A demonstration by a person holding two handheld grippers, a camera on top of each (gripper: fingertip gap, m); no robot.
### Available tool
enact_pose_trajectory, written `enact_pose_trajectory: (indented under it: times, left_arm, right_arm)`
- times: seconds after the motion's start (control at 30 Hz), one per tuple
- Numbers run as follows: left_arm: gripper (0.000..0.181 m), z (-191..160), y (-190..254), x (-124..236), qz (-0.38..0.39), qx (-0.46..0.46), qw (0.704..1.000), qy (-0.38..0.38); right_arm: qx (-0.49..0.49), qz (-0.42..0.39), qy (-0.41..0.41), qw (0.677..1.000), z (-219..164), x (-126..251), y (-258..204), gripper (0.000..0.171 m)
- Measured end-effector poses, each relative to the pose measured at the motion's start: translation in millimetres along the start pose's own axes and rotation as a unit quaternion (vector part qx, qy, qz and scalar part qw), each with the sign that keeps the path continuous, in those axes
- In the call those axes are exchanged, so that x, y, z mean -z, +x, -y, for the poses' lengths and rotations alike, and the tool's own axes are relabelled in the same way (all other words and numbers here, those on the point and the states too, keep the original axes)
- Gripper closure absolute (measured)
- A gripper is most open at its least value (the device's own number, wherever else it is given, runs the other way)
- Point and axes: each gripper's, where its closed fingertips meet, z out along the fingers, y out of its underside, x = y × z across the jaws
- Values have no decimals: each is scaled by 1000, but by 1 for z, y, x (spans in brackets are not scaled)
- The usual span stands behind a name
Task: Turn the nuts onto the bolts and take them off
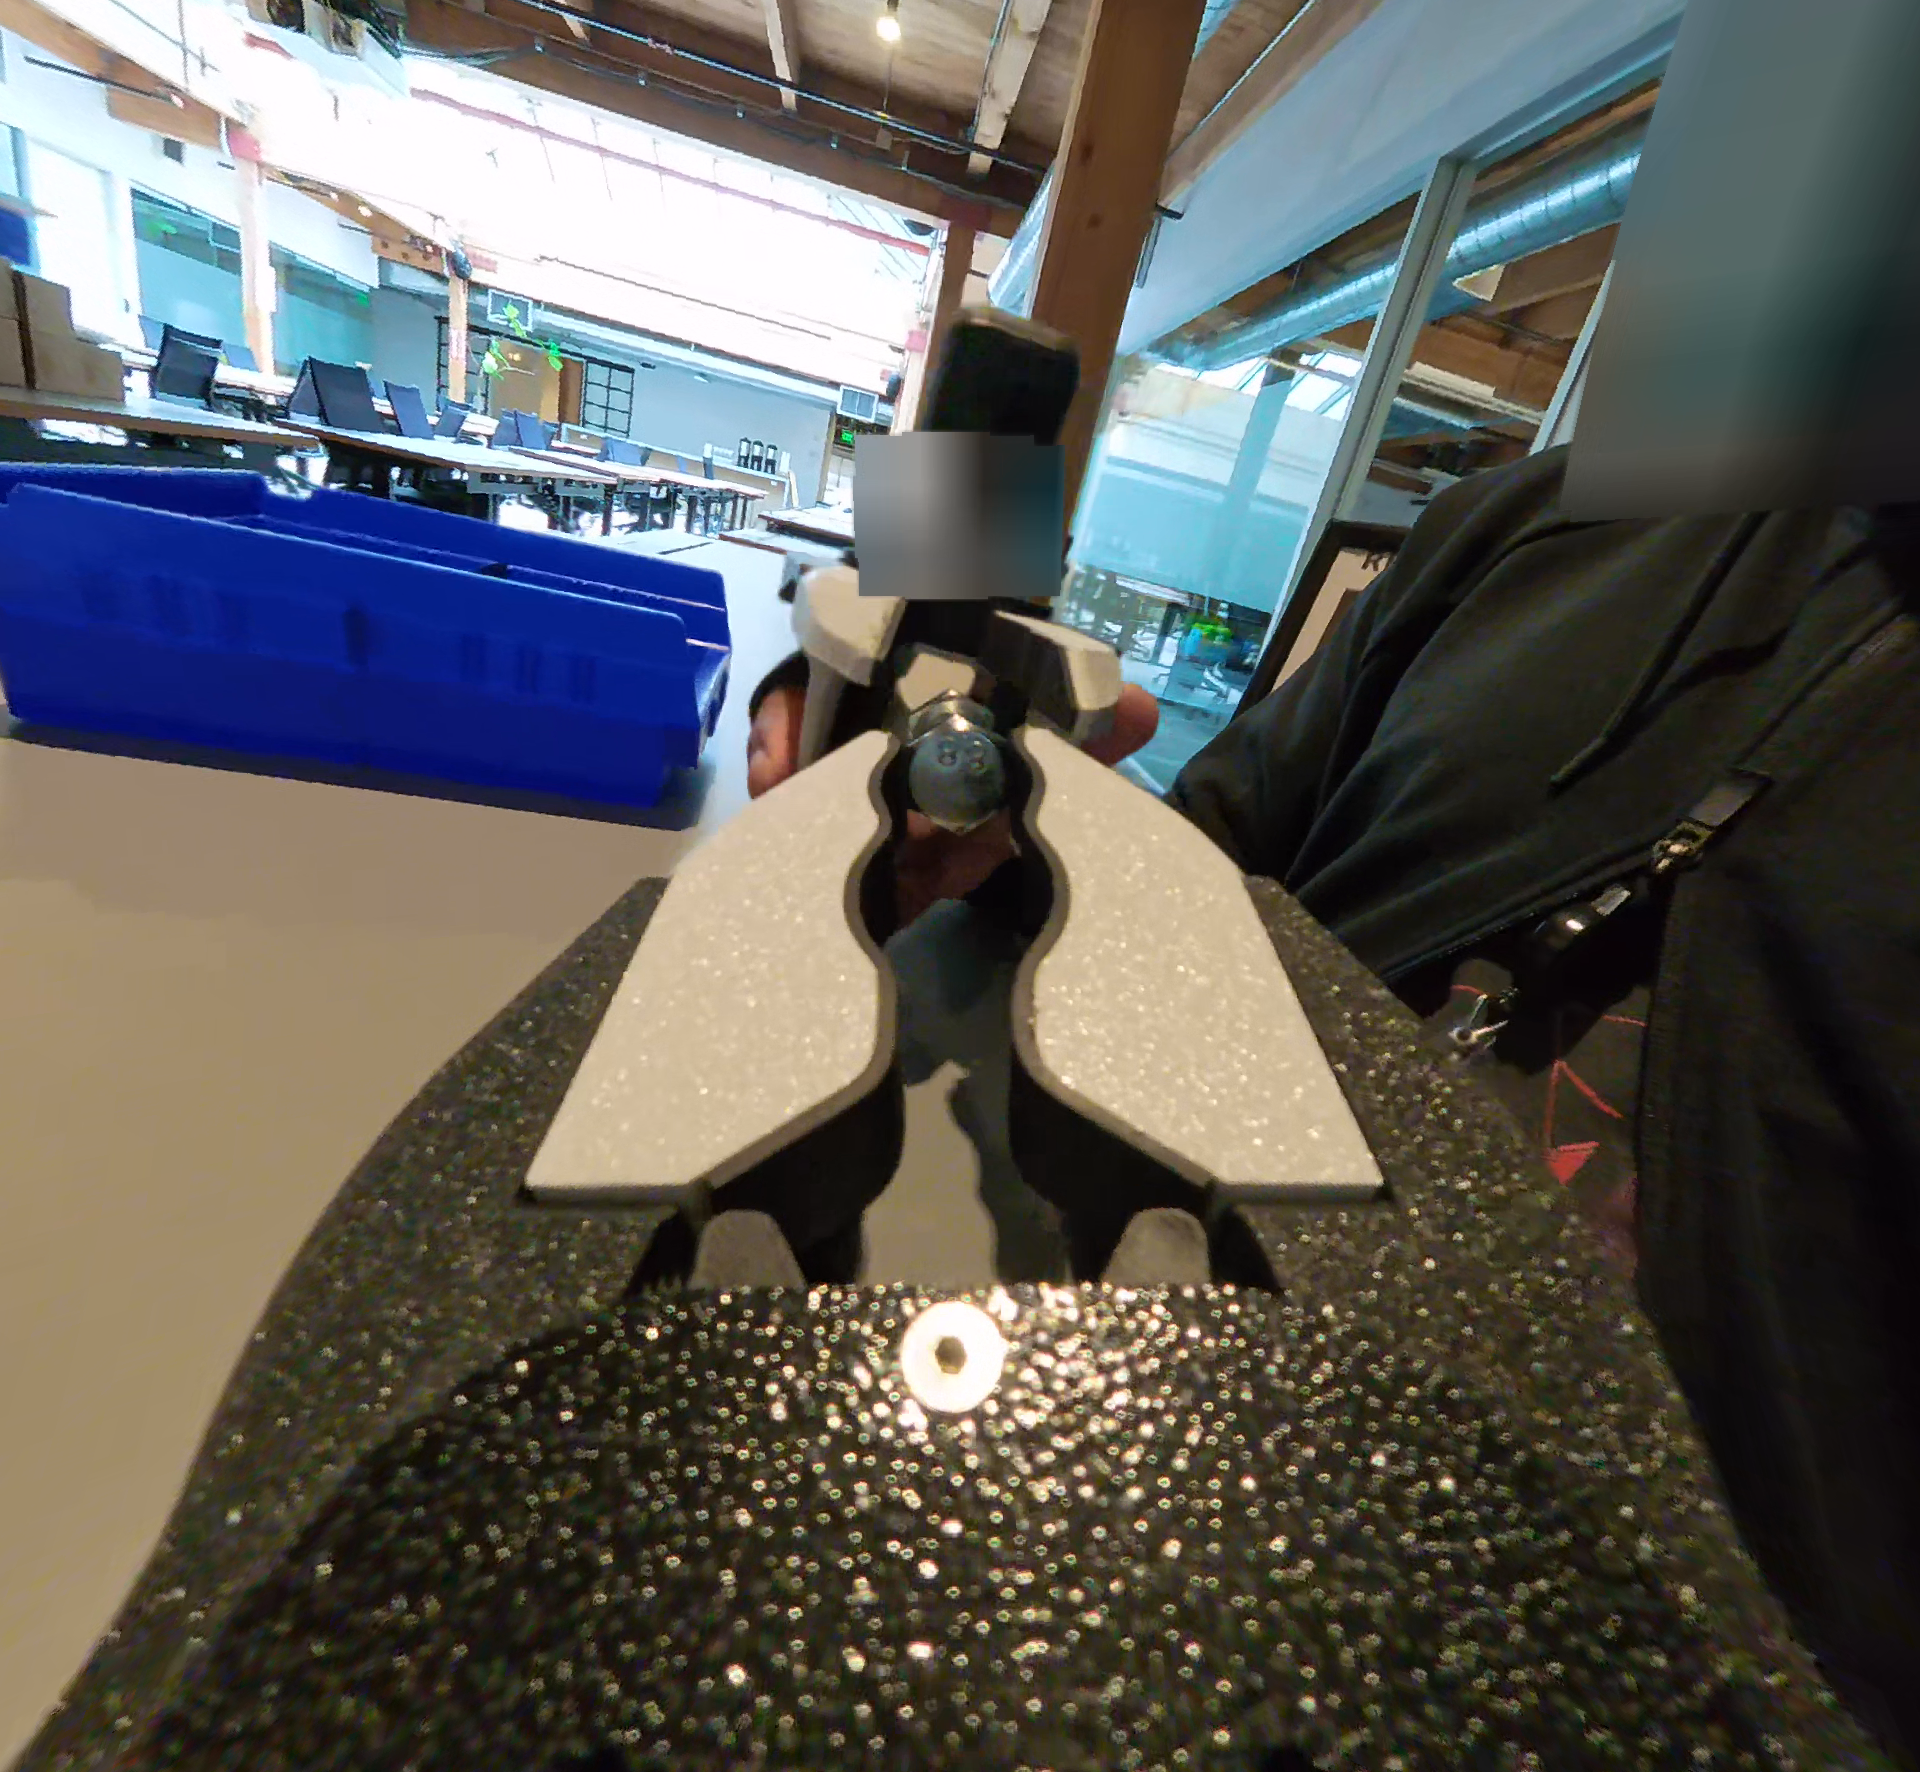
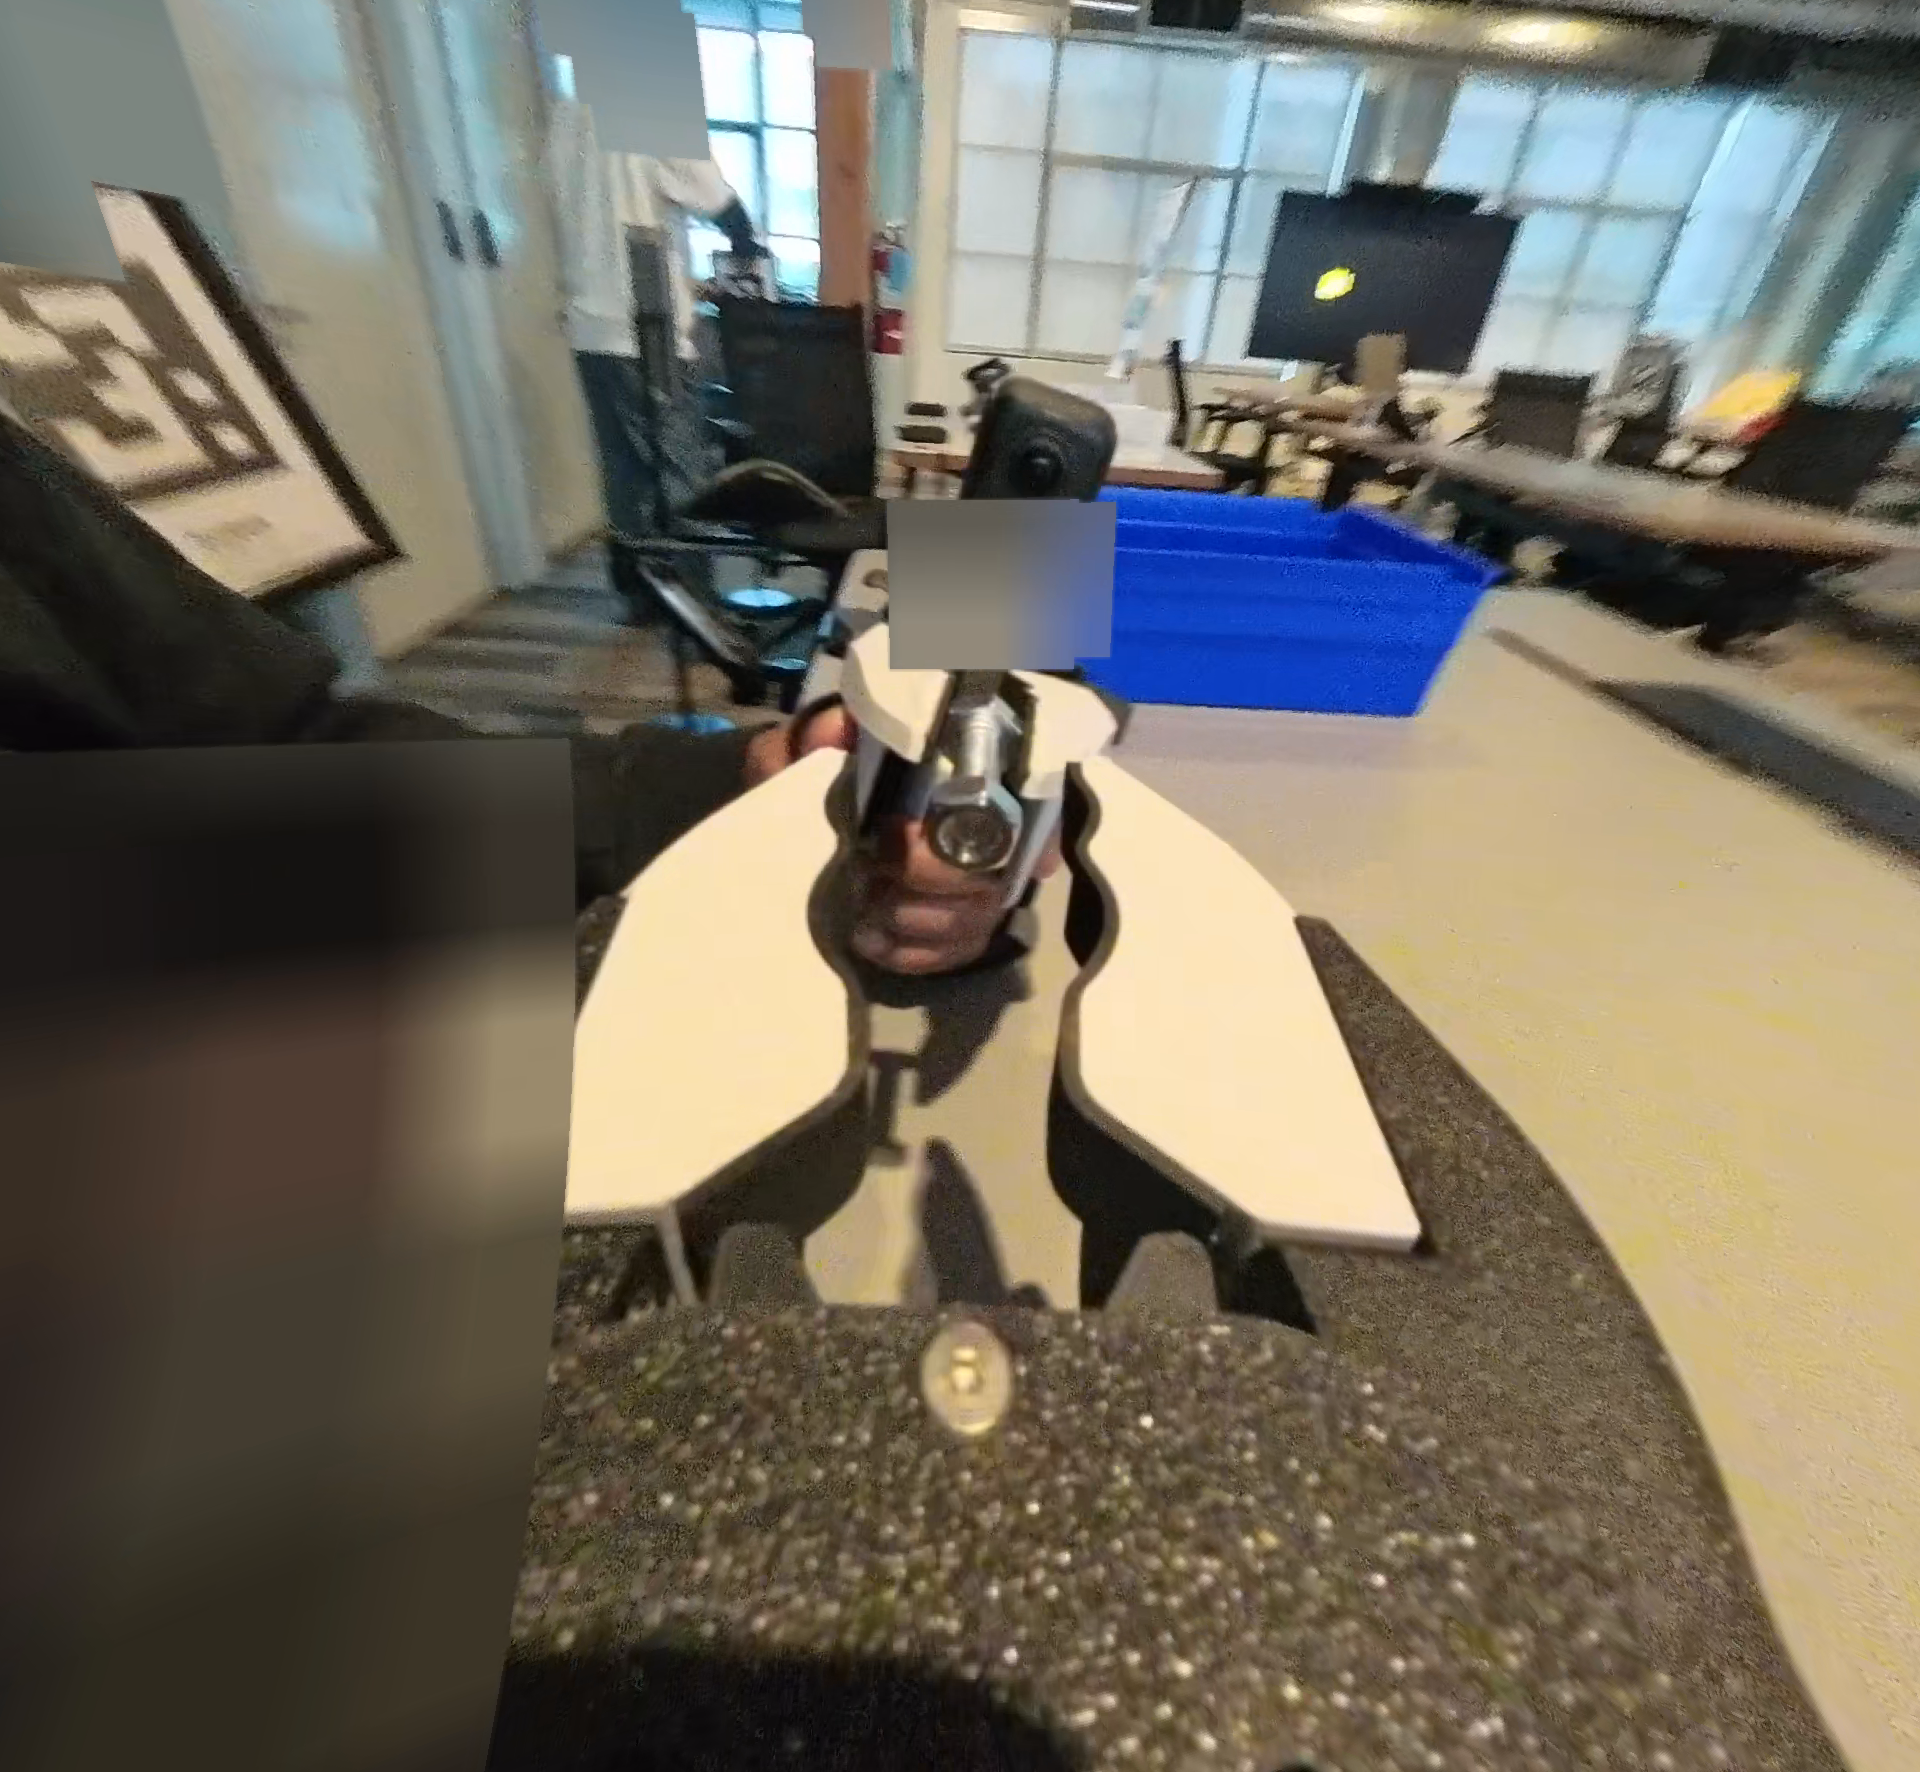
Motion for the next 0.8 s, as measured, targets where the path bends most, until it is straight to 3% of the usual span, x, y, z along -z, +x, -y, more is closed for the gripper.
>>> enact_pose_trajectory:
  times: [0.03, 0.13, 0.2, 0.3, 0.4, 0.47, 0.63, 0.8]
  left_arm:
    - [164, -1, 1, -1, 0, -8, 1000, -5]
    - [164, -4, 3, -4, 2, -30, 999, -16]
    - [164, -4, 2, -4, 6, -29, 999, -19]
    - [164, -3, 0, -2, 2, -2, 1000, -12]
    - [164, -1, -2, 0, 1, 11, 1000, -2]
    - [164, 0, -2, 1, 3, 11, 1000, 3]
    - [164, 3, -3, 3, 9, 4, 1000, 13]
    - [164, 6, -2, 2, 23, -35, 999, 13]
  right_arm:
    - [-28, 15, 1, 999, -1, -1, -1, 138]
    - [-57, 33, -16, 998, -8, -2, -3, 153]
    - [-16, 17, -24, 999, -9, -2, -2, 154]
    - [125, -37, -45, 990, -11, -4, 0, 154]
    - [293, -103, -69, 948, -13, -6, 2, 153]
    - [331, -126, -71, 932, -12, -7, 3, 153]
    - [190, -106, 2, 976, 9, 3, 7, 142]
    - [-34, 6, 15, 999, 3, 1, 3, 135]
